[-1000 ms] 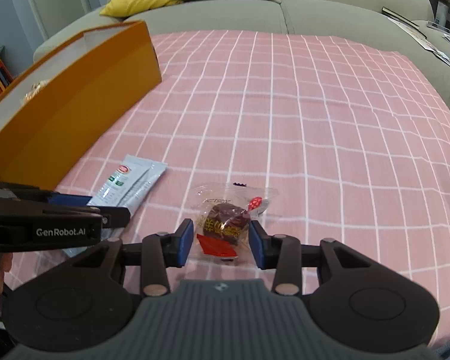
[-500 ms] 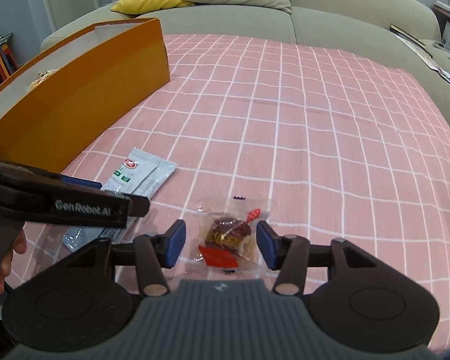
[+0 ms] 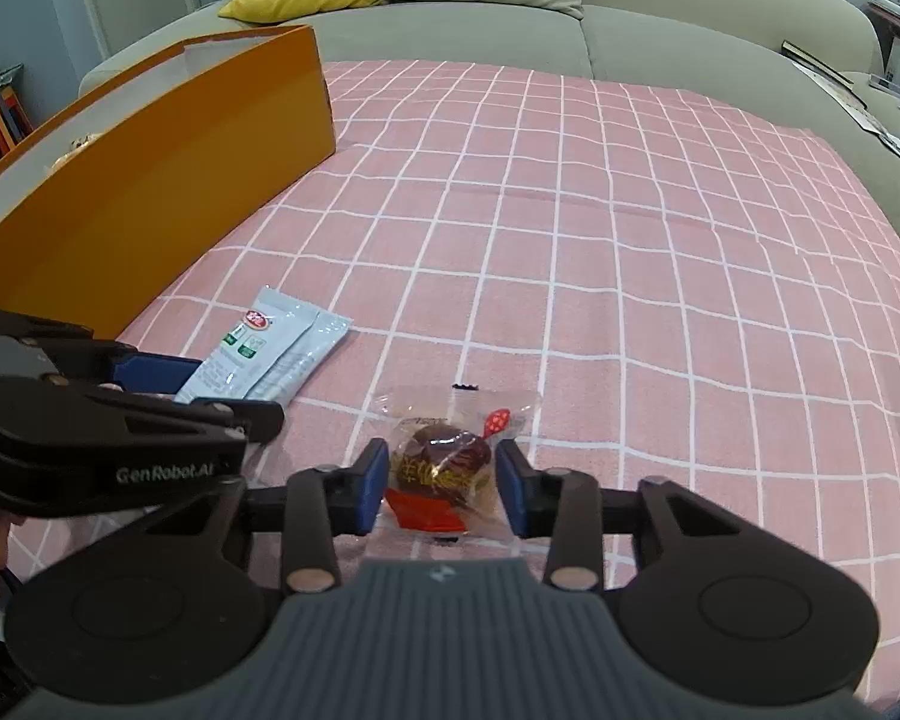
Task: Organize snacks
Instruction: 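Grasp the white sachet with the left tool while the right grasps the red-capped candy, then carry the white sachet and red-capped candy over the box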
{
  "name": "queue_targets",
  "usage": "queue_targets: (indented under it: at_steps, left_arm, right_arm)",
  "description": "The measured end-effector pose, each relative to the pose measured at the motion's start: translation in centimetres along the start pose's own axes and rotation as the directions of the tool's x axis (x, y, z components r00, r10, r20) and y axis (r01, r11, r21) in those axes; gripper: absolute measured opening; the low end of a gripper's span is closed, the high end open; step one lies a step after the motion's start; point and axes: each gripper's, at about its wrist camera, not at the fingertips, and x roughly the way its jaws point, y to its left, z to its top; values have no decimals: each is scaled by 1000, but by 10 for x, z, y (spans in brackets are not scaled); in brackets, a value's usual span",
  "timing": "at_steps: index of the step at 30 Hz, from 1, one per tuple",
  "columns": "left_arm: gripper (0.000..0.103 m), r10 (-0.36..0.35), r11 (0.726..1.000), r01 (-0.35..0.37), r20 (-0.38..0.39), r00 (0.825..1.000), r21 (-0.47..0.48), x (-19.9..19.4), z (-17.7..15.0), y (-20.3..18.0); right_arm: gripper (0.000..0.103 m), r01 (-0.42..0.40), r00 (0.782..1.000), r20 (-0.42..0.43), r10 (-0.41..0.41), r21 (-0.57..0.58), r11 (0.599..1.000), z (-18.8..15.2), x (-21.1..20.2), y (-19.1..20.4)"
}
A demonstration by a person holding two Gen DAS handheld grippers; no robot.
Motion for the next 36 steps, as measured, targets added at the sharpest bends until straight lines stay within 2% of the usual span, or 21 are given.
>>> queue_targets:
  at_steps: [8,19,24,30,36]
  left_arm:
    - [52,1,1000,-1,14,1000,12,-23,7,-4]
    - [52,5,1000,-3,112,994,-17,-73,21,6]
    - [52,7,997,4,155,988,-71,-102,27,30]
    - [52,-20,985,47,157,987,-168,-130,37,81]
    - [52,36,991,-9,204,978,-131,-156,64,121]
  right_arm:
    - [27,-26,1000,17,25,23,999,4,-10,0]
    - [26,-48,996,69,47,15,999,13,-43,14]
    - [26,-73,991,110,74,-21,997,32,-60,29]
    - [26,-126,977,158,142,-103,987,70,-75,60]
    - [26,-200,959,163,233,-193,961,116,-79,101]
